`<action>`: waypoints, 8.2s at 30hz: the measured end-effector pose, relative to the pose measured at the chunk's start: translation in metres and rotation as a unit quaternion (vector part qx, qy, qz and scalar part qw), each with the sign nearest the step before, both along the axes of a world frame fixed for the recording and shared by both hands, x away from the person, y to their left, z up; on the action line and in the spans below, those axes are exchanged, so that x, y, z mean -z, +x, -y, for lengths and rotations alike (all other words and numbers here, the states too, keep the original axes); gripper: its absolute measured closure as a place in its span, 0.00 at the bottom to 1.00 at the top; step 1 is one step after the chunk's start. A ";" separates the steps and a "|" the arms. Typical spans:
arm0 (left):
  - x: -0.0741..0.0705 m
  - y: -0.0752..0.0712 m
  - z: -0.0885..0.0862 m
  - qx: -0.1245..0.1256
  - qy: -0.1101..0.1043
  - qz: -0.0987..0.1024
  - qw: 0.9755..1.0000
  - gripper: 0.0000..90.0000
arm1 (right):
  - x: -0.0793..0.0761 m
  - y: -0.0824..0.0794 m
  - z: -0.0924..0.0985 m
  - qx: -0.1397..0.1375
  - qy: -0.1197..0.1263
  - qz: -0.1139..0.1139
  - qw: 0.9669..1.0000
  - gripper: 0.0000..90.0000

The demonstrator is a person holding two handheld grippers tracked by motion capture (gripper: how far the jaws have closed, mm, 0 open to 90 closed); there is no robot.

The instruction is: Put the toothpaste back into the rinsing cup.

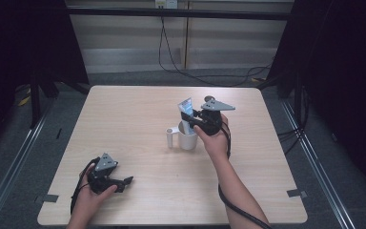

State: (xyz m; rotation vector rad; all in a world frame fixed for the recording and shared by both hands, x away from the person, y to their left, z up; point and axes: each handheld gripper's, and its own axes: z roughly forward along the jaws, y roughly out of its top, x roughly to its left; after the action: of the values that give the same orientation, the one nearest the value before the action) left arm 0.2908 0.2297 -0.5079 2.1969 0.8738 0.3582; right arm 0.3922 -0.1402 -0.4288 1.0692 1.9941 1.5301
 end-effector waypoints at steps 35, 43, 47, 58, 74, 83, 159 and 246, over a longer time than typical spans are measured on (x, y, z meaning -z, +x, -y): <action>0.000 0.000 0.000 0.000 0.000 0.000 1.000 0.18 | 0.015 -0.008 0.011 0.008 -0.009 -0.022 1.000 0.71; 0.000 0.000 0.000 0.000 0.000 0.000 1.000 0.18 | 0.017 -0.009 0.011 0.009 -0.017 -0.023 1.000 0.68; 0.000 0.000 0.000 0.000 0.000 0.000 1.000 0.18 | 0.017 -0.010 0.013 0.009 -0.019 -0.023 1.000 0.66; 0.000 0.000 0.000 0.000 0.000 0.000 1.000 0.18 | 0.018 -0.011 0.015 0.014 -0.020 -0.023 0.999 0.55; 0.000 0.000 0.000 0.000 0.000 0.000 1.000 0.18 | 0.011 -0.011 0.019 0.014 -0.021 -0.024 0.999 0.46; 0.000 0.000 0.000 0.000 0.000 0.000 1.000 0.18 | 0.009 -0.012 0.021 0.011 -0.026 -0.025 0.999 0.42; 0.000 0.000 0.000 -0.001 0.000 0.000 1.000 0.18 | 0.008 -0.041 0.055 -0.027 -0.044 -0.048 0.998 0.22; 0.000 0.000 0.000 0.000 0.000 0.000 1.000 0.18 | 0.064 -0.097 0.102 -0.064 -0.101 -0.115 0.986 0.23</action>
State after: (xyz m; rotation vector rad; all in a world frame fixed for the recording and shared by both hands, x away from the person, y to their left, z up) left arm 0.2909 0.2297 -0.5079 2.1965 0.8750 0.3579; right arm 0.2956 -0.2418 -0.4926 1.0916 2.3593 1.2769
